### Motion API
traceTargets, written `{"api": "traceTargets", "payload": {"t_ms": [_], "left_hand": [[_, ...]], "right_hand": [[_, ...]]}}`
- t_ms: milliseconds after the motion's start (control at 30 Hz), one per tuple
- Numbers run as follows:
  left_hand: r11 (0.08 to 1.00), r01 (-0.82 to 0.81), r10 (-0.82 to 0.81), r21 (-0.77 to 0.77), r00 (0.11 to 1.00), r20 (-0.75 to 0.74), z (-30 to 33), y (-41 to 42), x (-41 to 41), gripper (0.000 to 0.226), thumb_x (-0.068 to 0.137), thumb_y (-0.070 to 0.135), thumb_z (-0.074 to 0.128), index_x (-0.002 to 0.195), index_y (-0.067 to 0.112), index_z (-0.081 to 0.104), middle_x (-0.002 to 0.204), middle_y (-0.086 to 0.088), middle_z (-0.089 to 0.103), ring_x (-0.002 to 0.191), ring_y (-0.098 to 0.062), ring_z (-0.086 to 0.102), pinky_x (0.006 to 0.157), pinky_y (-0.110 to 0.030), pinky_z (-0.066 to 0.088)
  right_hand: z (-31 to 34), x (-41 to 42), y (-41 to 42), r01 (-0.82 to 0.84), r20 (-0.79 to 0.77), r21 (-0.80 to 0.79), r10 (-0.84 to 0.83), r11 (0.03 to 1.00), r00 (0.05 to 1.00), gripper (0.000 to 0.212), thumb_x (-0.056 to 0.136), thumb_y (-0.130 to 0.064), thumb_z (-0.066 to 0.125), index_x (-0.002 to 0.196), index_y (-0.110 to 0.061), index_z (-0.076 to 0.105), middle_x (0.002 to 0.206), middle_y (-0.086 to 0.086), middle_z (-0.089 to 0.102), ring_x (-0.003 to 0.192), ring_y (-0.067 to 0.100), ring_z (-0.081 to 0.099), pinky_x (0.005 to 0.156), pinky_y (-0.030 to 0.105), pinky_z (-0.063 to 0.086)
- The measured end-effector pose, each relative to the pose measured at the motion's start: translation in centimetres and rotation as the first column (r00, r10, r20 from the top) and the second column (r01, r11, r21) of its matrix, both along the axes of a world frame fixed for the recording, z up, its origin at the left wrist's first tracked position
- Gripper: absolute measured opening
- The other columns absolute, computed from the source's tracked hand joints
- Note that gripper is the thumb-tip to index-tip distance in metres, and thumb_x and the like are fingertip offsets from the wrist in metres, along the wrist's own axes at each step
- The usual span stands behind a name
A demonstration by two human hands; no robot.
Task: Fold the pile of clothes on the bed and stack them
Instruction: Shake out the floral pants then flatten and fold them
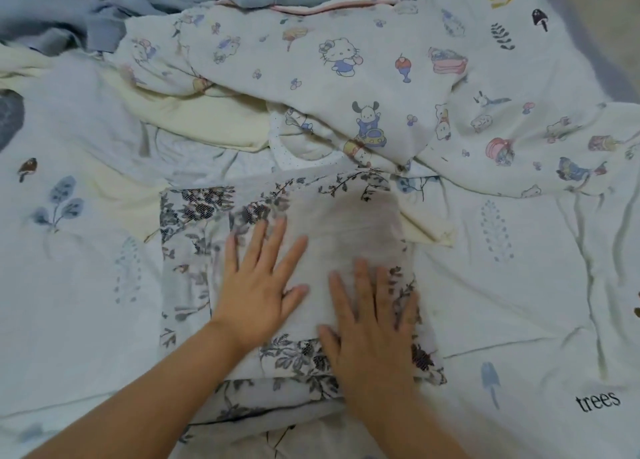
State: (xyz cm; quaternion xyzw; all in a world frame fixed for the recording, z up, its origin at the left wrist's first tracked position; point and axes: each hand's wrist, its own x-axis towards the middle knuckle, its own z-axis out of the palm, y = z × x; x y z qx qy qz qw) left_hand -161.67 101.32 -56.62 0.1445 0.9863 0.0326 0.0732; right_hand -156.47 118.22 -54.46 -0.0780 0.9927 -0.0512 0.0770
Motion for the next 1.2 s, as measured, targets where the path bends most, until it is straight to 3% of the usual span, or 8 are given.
{"api": "traceTargets", "payload": {"t_ms": [233, 367, 467, 567, 667, 800, 1000, 1200], "left_hand": [[0.994, -0.031, 0.045, -0.103, 0.99, 0.132, -2.3, -1.4, 0.4, 0.065, 0.08, 0.066, -0.017, 0.139, 0.038, -0.023, 0.152, 0.002, -0.022, 0.141, -0.025, -0.019, 0.11, -0.044, -0.022], [0.996, -0.083, 0.086, -0.032, 0.991, 0.102, -0.4, -1.4, 1.3, 0.065, 0.089, 0.059, 0.004, 0.146, 0.028, 0.001, 0.155, -0.003, -0.004, 0.142, -0.03, -0.01, 0.112, -0.047, -0.011], [0.974, -0.225, 0.223, 0.02, 0.971, 0.082, 0.5, -2.0, 2.6, 0.067, 0.089, 0.055, 0.008, 0.147, 0.021, 0.009, 0.155, -0.006, -0.002, 0.143, -0.026, -0.01, 0.113, -0.045, -0.015], [0.925, -0.368, 0.368, 0.098, 0.93, 0.021, 1.1, -3.3, 3.1, 0.068, 0.091, 0.049, 0.025, 0.148, 0.013, 0.017, 0.156, -0.01, 0.005, 0.145, -0.026, 0.002, 0.112, -0.051, -0.004], [0.761, -0.616, 0.626, 0.202, 0.779, 0.018, 1.1, -5.3, 3.2, 0.079, 0.085, 0.045, 0.056, 0.146, 0.007, 0.021, 0.151, -0.025, 0.018, 0.139, -0.039, 0.017, 0.108, -0.059, 0.014], [0.418, -0.89, 0.783, 0.183, 0.455, 0.425, 1.0, -7.9, 2.0, 0.078, 0.072, 0.058, 0.066, 0.121, 0.002, 0.041, 0.122, -0.024, 0.046, 0.111, -0.039, 0.047, 0.091, -0.047, 0.043], [0.188, -0.895, 0.618, 0.404, 0.428, 0.66, 1.4, -9.3, 1.0, 0.071, 0.07, 0.03, 0.081, 0.124, 0.008, 0.04, 0.112, -0.015, 0.062, 0.095, -0.033, 0.062, 0.083, -0.042, 0.052], [0.193, -0.802, 0.585, 0.565, 0.556, 0.59, 3.3, -9.2, 1.7, 0.064, 0.079, 0.015, 0.074, 0.129, 0.012, 0.034, 0.074, -0.001, 0.058, 0.054, -0.015, 0.053, 0.039, -0.013, 0.044]], "right_hand": [[-1.5, 0.2, 0.6, -0.07, 0.117, -0.021, 0.072, 0.997, 0.991, 0.064, 0.087, -0.054, 0.027, 0.142, -0.022, 0.035, 0.151, 0.012, 0.026, 0.141, 0.029, 0.012, 0.107, 0.059, 0.015], [0.3, -0.8, 2.1, 0.065, 0.018, -0.228, -0.062, 0.972, 0.998, 0.052, 0.09, -0.036, 0.042, 0.134, -0.008, 0.05, 0.141, 0.022, 0.043, 0.129, 0.038, 0.042, 0.102, 0.053, 0.038], [1.1, -2.4, 4.3, 0.38, 0.258, -0.369, -0.299, 0.848, 0.919, 0.048, 0.095, -0.031, 0.045, 0.141, -0.02, 0.035, 0.142, 0.011, 0.037, 0.126, 0.027, 0.04, 0.104, 0.04, 0.037], [0.9, -3.8, 5.5, 0.518, 0.43, -0.424, -0.338, 0.743, 0.837, 0.044, 0.092, -0.038, 0.05, 0.131, -0.022, 0.038, 0.112, -0.004, 0.051, 0.096, 0.016, 0.052, 0.082, 0.033, 0.044], [0.6, -4.9, 5.7, 0.62, 0.565, -0.464, -0.328, 0.633, 0.757, 0.039, 0.087, -0.044, 0.058, 0.118, -0.025, 0.044, 0.096, -0.012, 0.055, 0.086, 0.013, 0.055, 0.074, 0.03, 0.041], [0.3, -5.8, 5.9, 0.704, 0.643, -0.495, -0.33, 0.509, 0.691, 0.033, 0.079, -0.044, 0.068, 0.099, -0.029, 0.048, 0.097, -0.009, 0.061, 0.087, 0.015, 0.062, 0.079, 0.036, 0.05], [1.3, -6.2, 5.0, 0.606, 0.518, -0.518, -0.343, 0.604, 0.784, 0.038, 0.077, -0.029, 0.074, 0.101, -0.024, 0.045, 0.087, -0.016, 0.056, 0.078, 0.005, 0.057, 0.061, 0.026, 0.043], [4.3, -5.5, 3.6, 0.495, 0.366, -0.589, -0.335, 0.639, 0.868, 0.026, 0.08, -0.025, 0.07, 0.099, -0.026, 0.052, 0.082, -0.01, 0.063, 0.071, 0.009, 0.06, 0.055, 0.024, 0.04]]}}
